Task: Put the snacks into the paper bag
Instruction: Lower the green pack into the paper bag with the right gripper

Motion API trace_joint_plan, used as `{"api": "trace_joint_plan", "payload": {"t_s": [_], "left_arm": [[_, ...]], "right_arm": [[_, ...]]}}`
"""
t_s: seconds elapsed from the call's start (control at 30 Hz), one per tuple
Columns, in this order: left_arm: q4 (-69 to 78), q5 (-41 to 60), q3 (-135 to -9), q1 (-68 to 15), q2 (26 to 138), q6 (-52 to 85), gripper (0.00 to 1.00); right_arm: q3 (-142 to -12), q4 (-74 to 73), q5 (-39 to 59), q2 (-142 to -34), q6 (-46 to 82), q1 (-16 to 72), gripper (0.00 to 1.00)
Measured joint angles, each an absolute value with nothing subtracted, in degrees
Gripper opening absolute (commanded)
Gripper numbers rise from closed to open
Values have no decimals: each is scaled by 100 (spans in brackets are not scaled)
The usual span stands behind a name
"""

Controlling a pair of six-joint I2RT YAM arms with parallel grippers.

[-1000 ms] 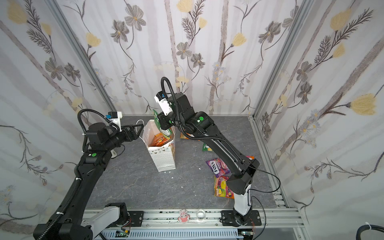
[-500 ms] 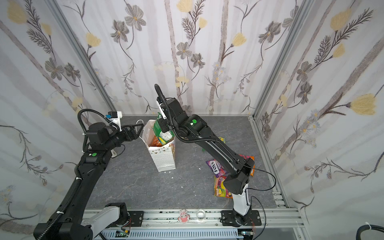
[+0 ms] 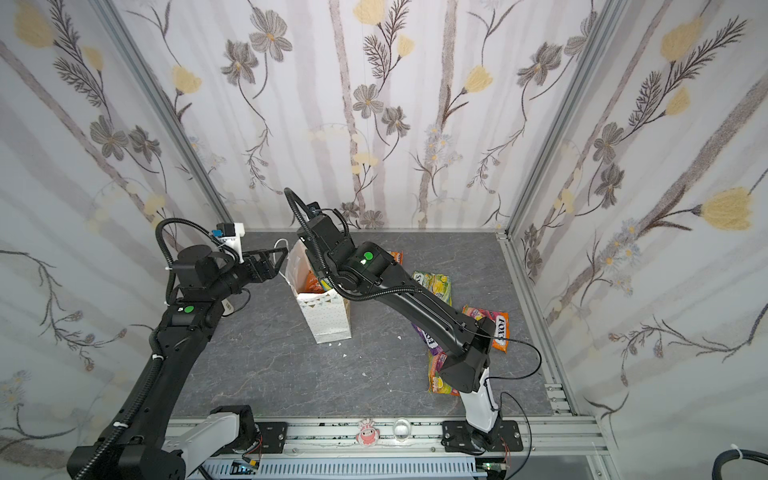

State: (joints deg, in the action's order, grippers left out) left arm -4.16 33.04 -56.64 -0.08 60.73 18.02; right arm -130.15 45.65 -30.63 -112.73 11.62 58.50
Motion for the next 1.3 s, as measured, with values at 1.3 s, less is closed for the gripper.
{"api": "trace_joint_plan", "payload": {"t_s": [1.3], "left_arm": [[-368, 3336, -5647, -71, 6005, 1822, 83]], "right_arm": [[-13360, 4864, -572, -11996, 548, 5511, 9]]}}
